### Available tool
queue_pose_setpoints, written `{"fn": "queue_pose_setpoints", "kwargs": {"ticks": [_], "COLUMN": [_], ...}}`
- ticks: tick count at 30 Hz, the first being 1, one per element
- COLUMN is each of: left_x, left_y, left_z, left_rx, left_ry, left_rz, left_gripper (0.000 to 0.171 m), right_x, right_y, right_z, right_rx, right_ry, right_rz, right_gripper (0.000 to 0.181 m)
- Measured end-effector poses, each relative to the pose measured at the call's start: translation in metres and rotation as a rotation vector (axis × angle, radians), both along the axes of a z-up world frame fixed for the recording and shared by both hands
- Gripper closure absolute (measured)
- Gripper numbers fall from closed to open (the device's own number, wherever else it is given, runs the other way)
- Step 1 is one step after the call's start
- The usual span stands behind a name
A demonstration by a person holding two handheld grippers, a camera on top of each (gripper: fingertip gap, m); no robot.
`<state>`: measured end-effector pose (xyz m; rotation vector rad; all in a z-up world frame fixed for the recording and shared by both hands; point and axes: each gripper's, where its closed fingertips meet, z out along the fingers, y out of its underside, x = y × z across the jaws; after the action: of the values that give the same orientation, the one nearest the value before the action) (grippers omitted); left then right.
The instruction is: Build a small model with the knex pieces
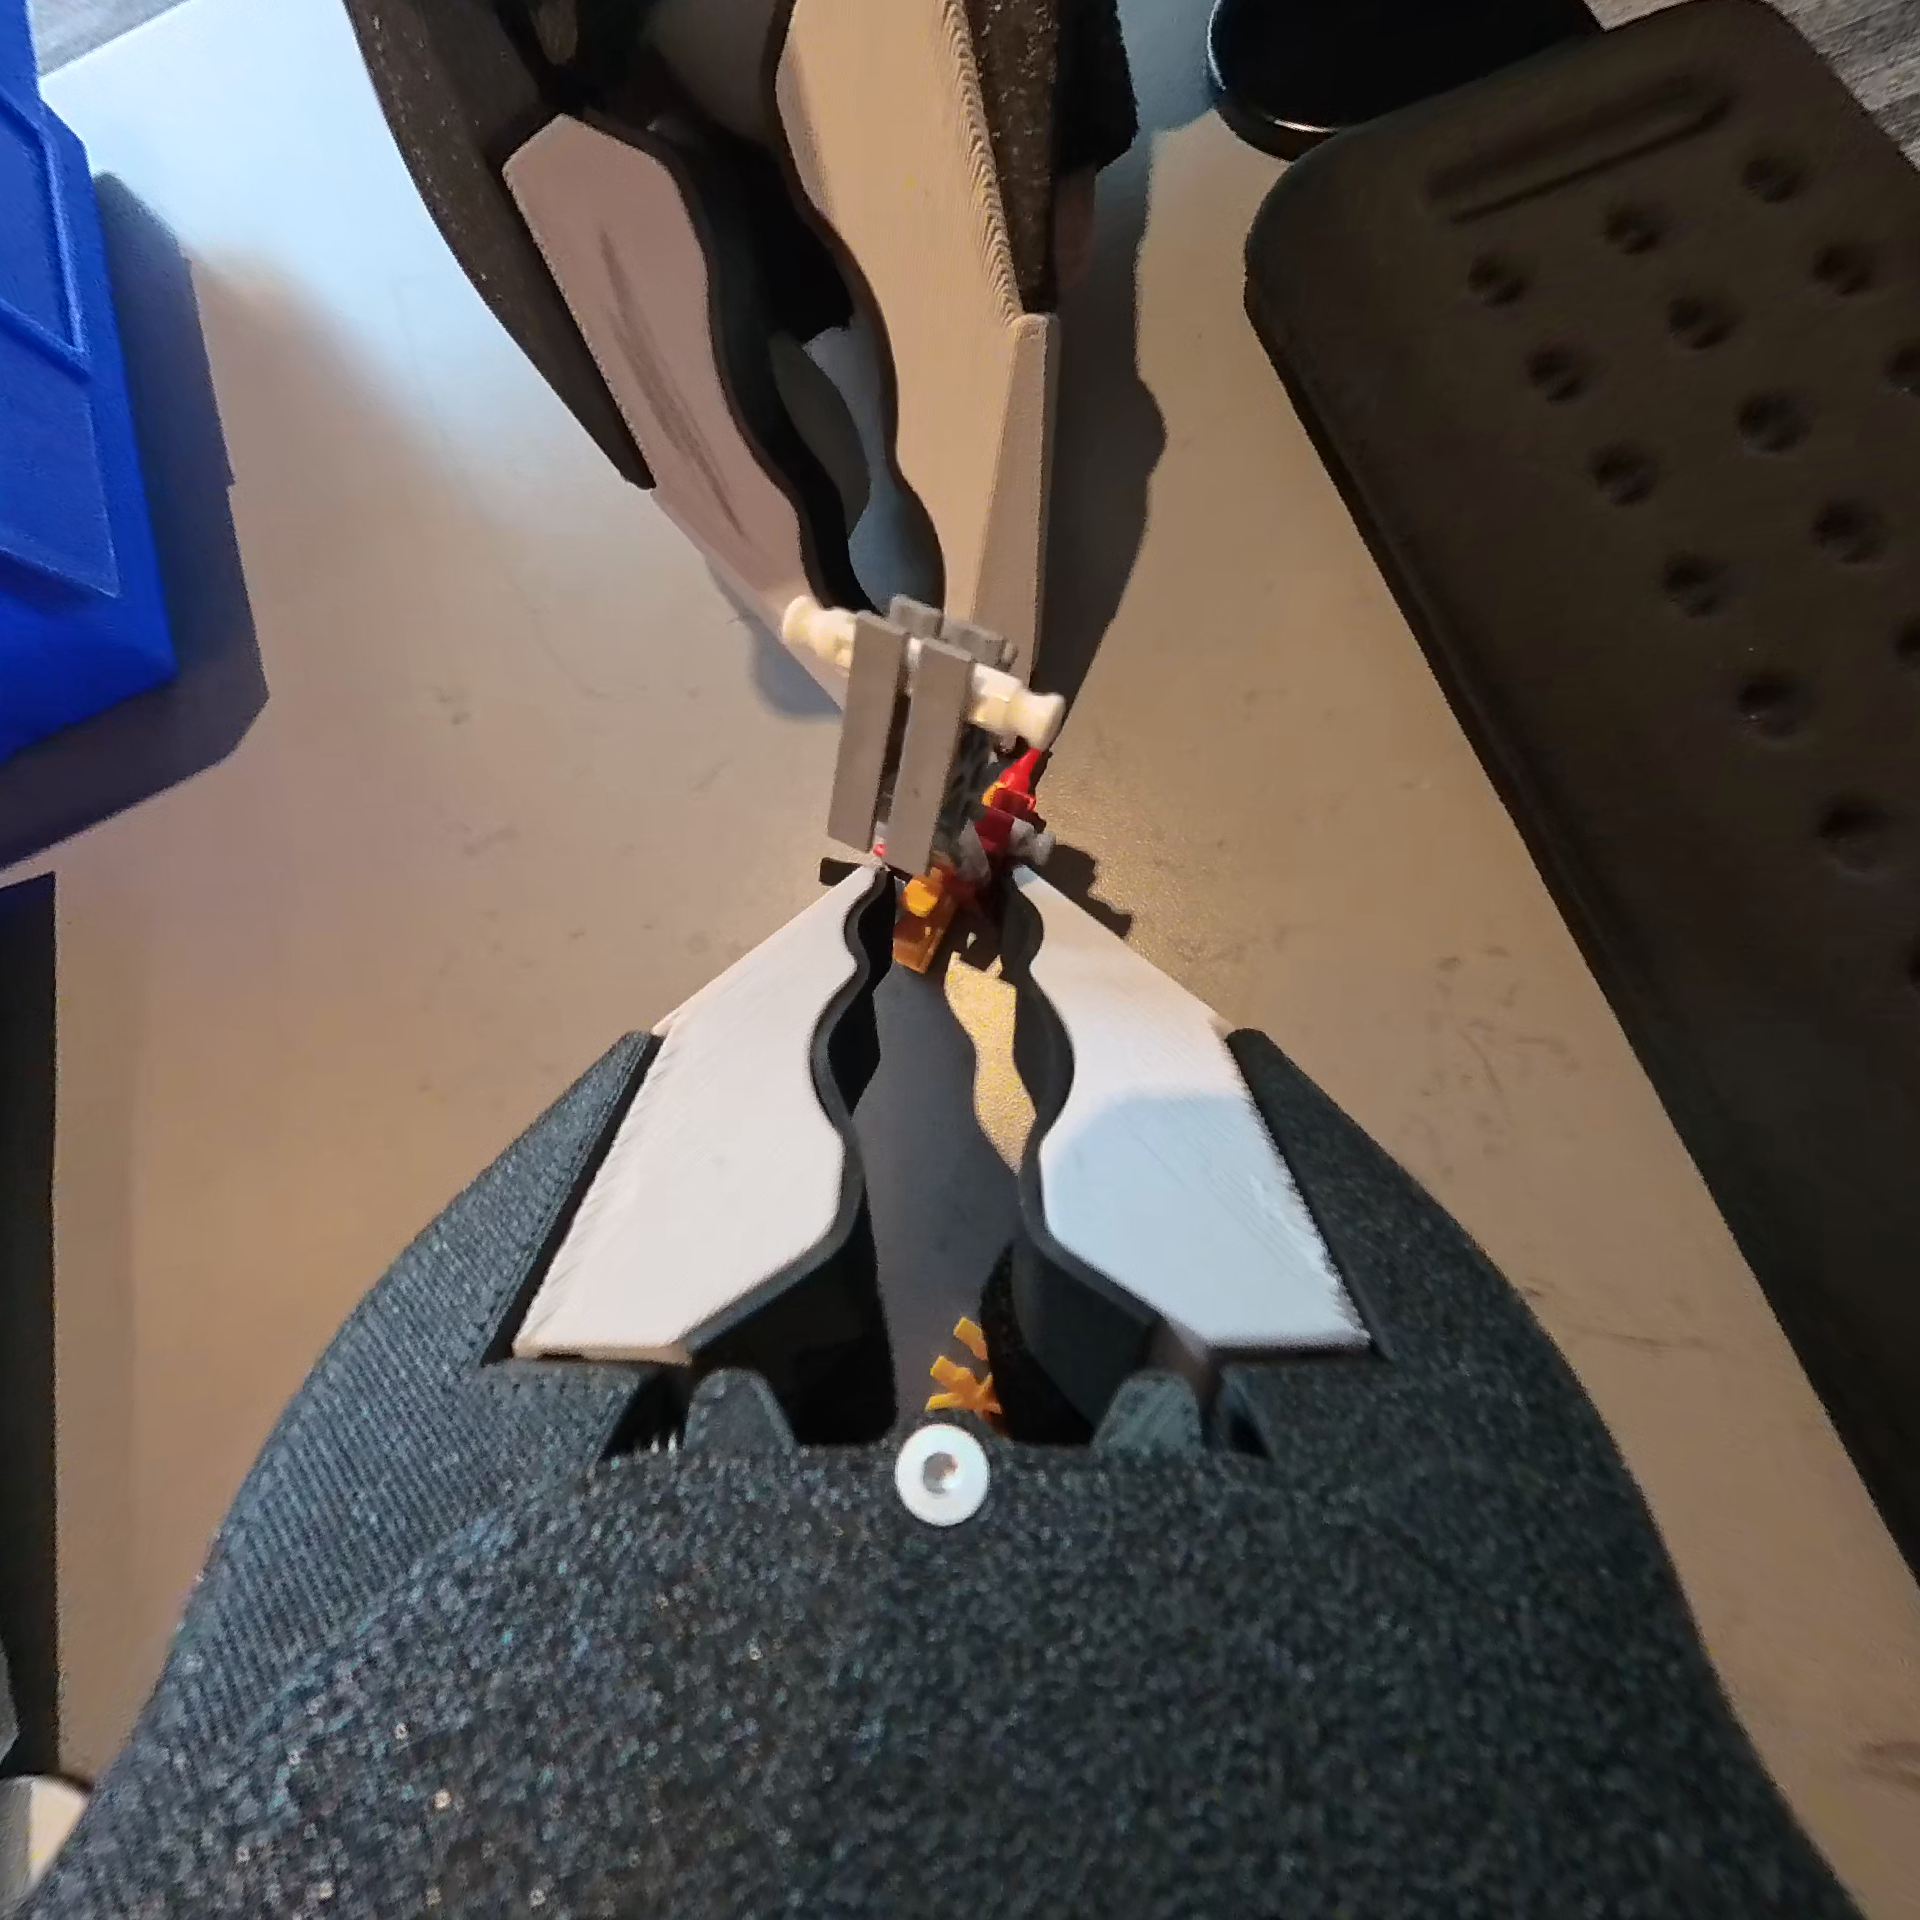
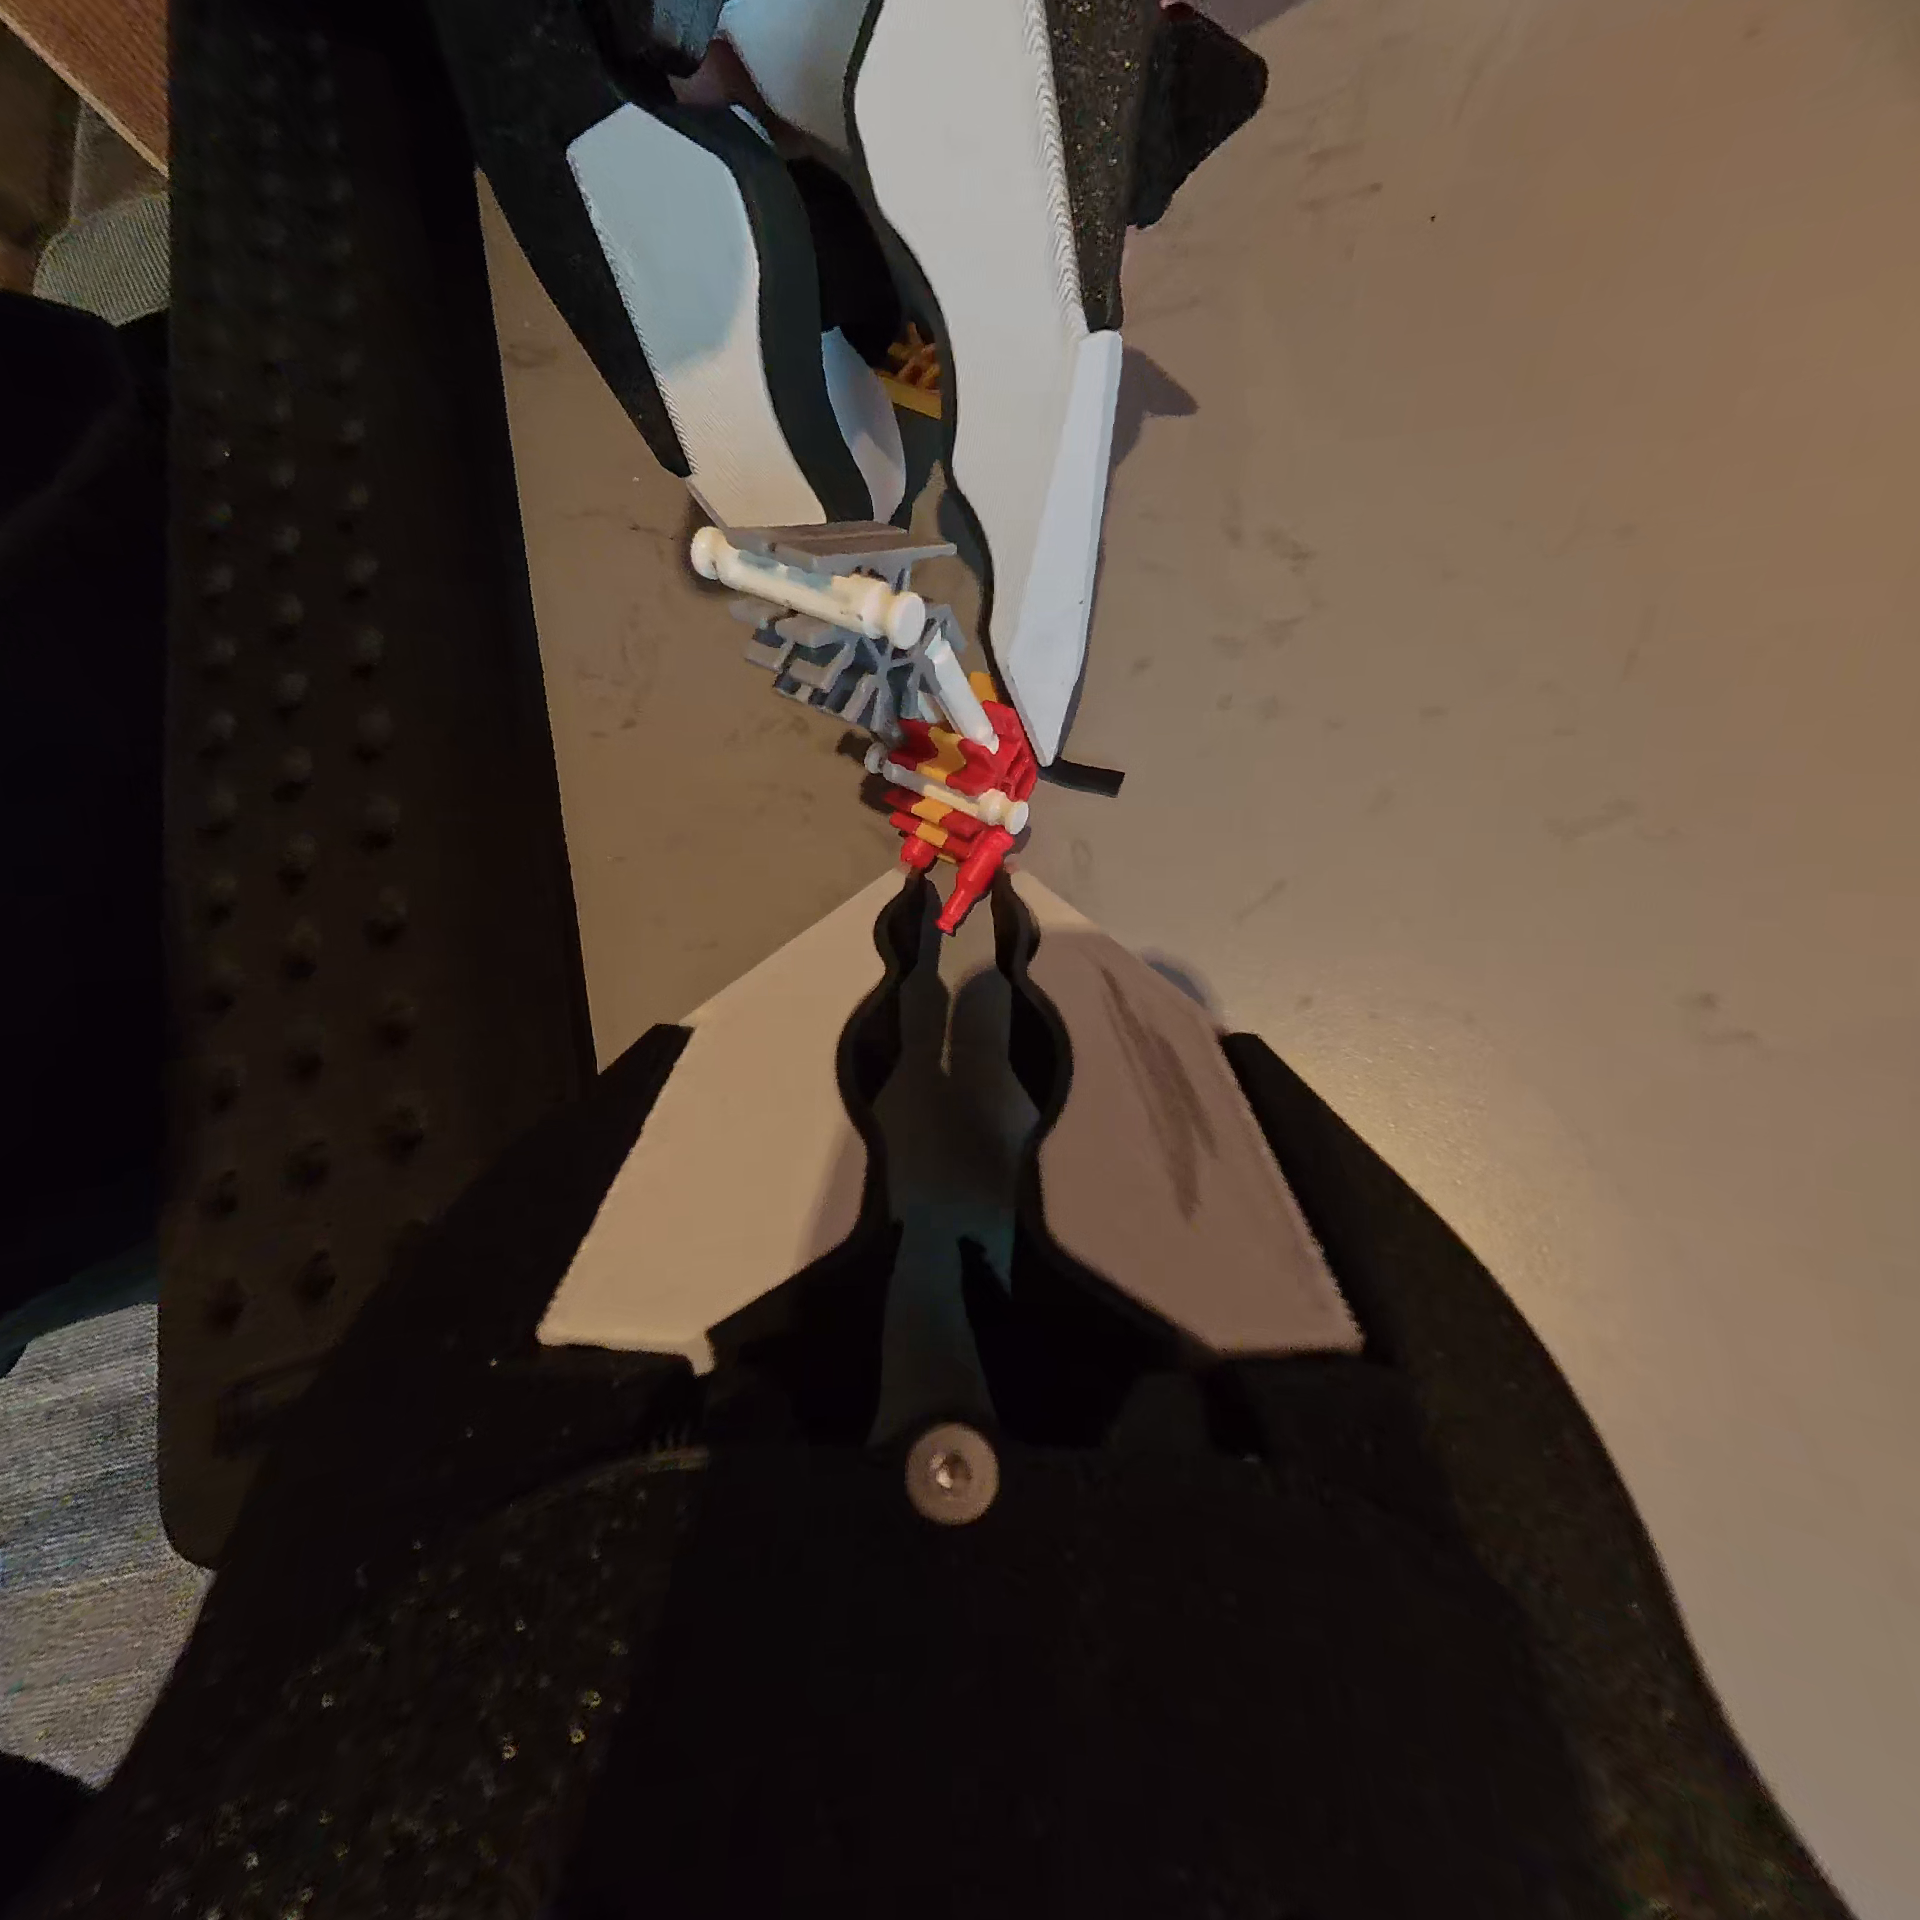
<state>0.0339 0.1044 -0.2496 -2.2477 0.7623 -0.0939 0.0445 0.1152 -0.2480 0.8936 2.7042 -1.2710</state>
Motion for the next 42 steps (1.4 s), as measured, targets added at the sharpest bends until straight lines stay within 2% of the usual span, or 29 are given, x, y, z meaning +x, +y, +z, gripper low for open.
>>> {"fn": "queue_pose_setpoints", "kwargs": {"ticks": [7,12,24,42], "left_x": [0.000,0.001,0.005,0.007], "left_y": [0.000,0.000,-0.001,-0.001], "left_z": [0.000,0.001,0.005,0.005], "left_rx": [0.012,0.063,0.278,0.269], "left_ry": [0.008,0.058,0.380,0.470], "left_rz": [0.009,-0.037,-0.177,-0.170], "left_gripper": [0.155,0.155,0.155,0.156], "right_x": [0.002,0.004,0.010,0.011], "right_y": [0.000,-0.001,-0.008,-0.009], "right_z": [0.000,0.000,0.001,0.001], "right_rx": [0.005,0.013,0.076,0.255], "right_ry": [0.029,0.042,0.140,0.165], "right_rz": [0.008,0.020,0.067,0.124], "right_gripper": [0.172,0.172,0.172,0.172]}}
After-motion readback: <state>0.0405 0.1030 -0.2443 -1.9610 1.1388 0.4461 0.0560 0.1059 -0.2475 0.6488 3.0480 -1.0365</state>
